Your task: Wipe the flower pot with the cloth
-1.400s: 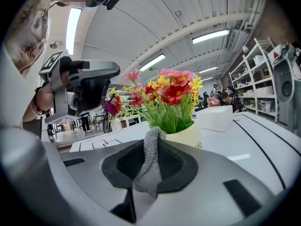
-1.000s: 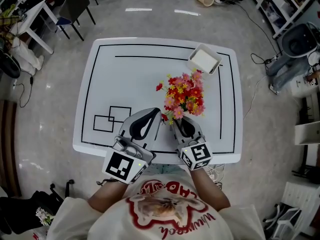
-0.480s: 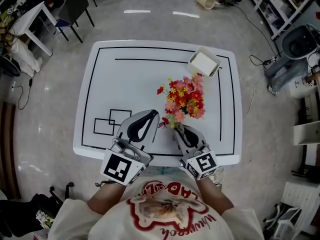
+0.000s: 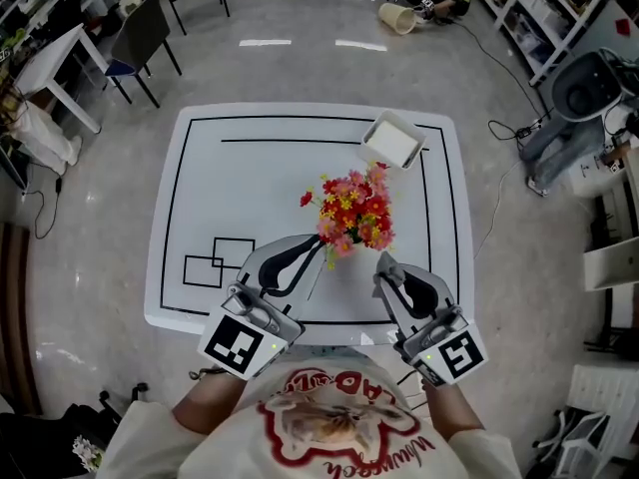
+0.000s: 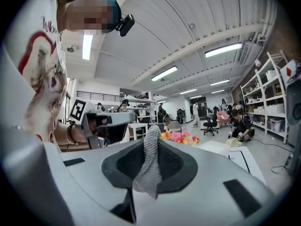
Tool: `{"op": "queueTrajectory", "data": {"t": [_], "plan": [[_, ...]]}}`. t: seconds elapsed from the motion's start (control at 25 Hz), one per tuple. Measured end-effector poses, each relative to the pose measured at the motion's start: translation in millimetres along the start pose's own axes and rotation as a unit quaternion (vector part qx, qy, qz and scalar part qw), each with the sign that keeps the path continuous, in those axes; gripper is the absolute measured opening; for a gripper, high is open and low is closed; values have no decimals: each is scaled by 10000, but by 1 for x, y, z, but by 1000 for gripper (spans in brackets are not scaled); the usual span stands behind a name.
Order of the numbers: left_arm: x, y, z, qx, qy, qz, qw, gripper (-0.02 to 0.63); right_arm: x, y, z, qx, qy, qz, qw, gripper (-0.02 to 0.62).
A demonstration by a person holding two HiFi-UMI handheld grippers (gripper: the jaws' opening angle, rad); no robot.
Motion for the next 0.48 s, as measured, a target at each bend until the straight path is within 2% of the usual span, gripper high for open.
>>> {"op": "queueTrajectory", "data": {"t": [0.12, 0.2, 0.36, 0.48], "plan": [[4, -8, 4, -4, 6, -259, 9997, 10, 4, -6, 29, -235, -202, 262, 9992, 66], [6, -12, 7, -36, 17, -460, 9989, 43, 9, -8, 44, -356, -300, 446, 9979, 66], [12, -17, 12, -107, 155, -1017, 9946, 156, 18, -11, 67, -598, -401, 680, 9951, 66], [19, -24, 17, 8, 326, -1319, 9907, 222, 25, -11, 77, -575, -431, 945, 9929, 66]]}}
Point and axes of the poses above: the fingertips, and each gripper's own axes: x forward along the fingers, y to its left, z out of its top, the point moved 9 cm from there along -x, backward along the fingers, and after that the axes turned 4 degrees about z, right-handed, at the moved point
